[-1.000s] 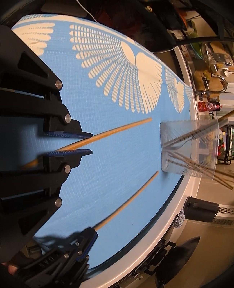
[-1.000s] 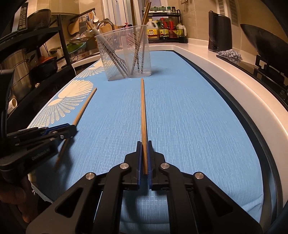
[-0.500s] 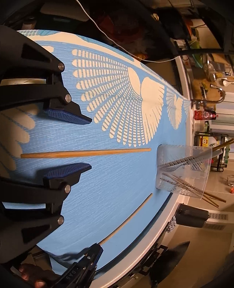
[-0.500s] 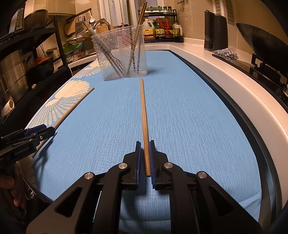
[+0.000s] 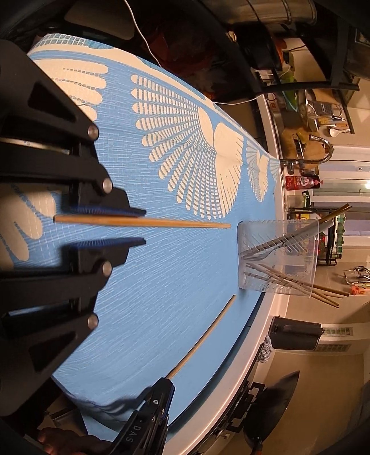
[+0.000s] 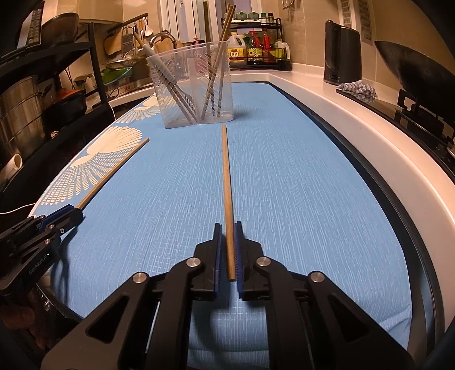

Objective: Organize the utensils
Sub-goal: 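Close the left tool on one chopstick while the right tool grasps the other chopstick, then lift and carry the chopstick with the left tool over the container while the right tool carries its own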

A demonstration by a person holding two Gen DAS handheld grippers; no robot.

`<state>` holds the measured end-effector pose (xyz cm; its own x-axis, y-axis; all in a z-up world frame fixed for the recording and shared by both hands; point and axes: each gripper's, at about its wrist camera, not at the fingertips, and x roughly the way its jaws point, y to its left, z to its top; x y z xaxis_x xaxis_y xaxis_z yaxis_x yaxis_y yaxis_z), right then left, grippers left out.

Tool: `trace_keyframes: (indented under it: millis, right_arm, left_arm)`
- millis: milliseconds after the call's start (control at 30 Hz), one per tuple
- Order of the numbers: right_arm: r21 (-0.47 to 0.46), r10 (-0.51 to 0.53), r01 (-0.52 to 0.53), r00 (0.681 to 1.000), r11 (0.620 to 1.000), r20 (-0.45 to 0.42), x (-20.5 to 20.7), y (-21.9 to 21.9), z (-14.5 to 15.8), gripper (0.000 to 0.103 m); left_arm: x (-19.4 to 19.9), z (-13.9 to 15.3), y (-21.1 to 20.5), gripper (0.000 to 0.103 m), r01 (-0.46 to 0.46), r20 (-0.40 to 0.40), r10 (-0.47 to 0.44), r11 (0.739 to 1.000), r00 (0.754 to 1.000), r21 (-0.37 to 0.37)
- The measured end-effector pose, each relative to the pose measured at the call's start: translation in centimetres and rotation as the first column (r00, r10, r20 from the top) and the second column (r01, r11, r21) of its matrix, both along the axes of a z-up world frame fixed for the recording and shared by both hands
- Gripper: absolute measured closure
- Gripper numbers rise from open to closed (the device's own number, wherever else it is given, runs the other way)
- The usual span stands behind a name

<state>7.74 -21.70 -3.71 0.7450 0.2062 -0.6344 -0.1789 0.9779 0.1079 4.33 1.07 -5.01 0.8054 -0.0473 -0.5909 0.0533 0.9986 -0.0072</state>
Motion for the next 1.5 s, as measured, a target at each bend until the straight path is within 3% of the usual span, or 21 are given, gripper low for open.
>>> trace_keyframes:
  millis: [1100,1500]
  right_arm:
    - [-0.004,-0.006,0.006,1.0,1.0,0.007,-0.2,-0.2,0.3,0.098]
    - [-0.004,-0.005,0.005,0.993,1.0,0.115,-1.5,-0.8,4.7,0.098]
  left_arm:
    - [-0.2,-0.1,1.0,0.096,-0.006,0.009,0.006,0.999,1.0,-0.04]
    - [-1.1,5.5,1.4,0.096,0.025,0.144,-0.019,0.999,0.989,-0.036]
